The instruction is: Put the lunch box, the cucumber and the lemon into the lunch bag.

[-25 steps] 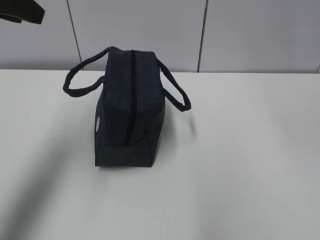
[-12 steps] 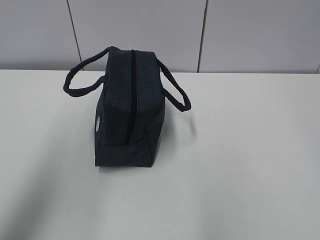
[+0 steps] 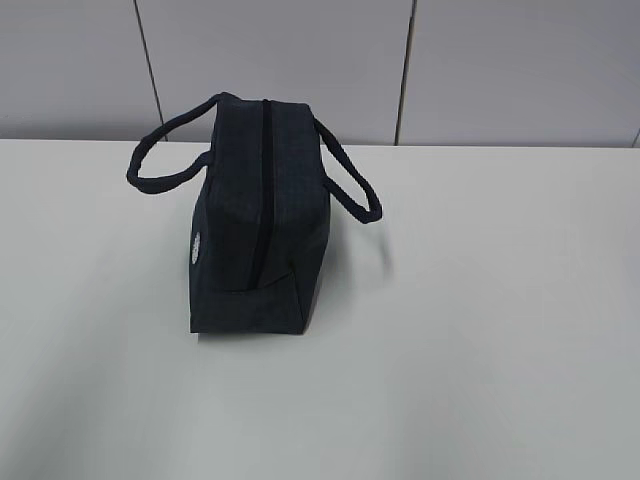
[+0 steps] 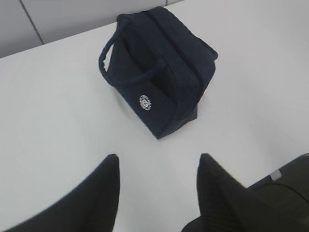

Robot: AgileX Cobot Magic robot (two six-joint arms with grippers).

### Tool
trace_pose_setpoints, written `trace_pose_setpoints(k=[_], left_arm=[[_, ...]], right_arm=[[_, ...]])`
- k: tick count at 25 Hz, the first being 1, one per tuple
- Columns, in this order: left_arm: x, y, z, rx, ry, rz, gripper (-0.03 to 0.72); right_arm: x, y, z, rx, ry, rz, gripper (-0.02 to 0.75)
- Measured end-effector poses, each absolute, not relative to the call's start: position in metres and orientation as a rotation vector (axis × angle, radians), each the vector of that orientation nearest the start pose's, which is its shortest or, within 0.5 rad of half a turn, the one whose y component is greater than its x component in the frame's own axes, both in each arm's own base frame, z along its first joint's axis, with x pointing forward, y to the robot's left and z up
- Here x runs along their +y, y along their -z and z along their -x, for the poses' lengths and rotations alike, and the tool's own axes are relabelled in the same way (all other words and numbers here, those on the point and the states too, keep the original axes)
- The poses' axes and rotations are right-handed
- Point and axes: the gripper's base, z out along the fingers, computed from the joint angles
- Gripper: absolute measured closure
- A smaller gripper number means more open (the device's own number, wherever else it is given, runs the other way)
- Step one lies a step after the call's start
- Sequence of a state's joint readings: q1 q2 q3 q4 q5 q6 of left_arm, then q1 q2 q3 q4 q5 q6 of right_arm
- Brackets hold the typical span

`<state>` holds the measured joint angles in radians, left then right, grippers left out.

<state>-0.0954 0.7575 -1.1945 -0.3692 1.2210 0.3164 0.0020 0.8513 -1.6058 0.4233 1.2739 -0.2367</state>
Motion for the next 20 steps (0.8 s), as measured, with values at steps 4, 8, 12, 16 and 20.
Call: trace_pose_setpoints(k=[4, 8, 12, 16, 20], left_arm=[[-0.03, -0.426, -0.05, 2.106, 0.276, -0.415, 0.338], [-0.025, -0.413, -0.02, 2.065, 0.264, -0.365, 0.342], [-0.024, -0.387, -0.009, 2.1, 0.268, -0.348, 0.346], [-0.023, -0.358, -0.005, 2.171, 0.283, -0.34, 0.365], [-0.022, -0.336, 0.004, 2.183, 0.272, -0.337, 0.374]], right_arm=[[0.035, -0.502, -0.03, 1.913, -0.32, 0.358, 0.461], [0.034, -0.468, 0.009, 1.893, -0.303, 0.356, 0.461], [0.031, -0.436, 0.043, 1.854, -0.25, 0.346, 0.461], [0.023, -0.4, 0.059, 1.857, -0.137, 0.312, 0.461], [0.02, -0.364, 0.068, 1.865, -0.099, 0.3, 0.461]])
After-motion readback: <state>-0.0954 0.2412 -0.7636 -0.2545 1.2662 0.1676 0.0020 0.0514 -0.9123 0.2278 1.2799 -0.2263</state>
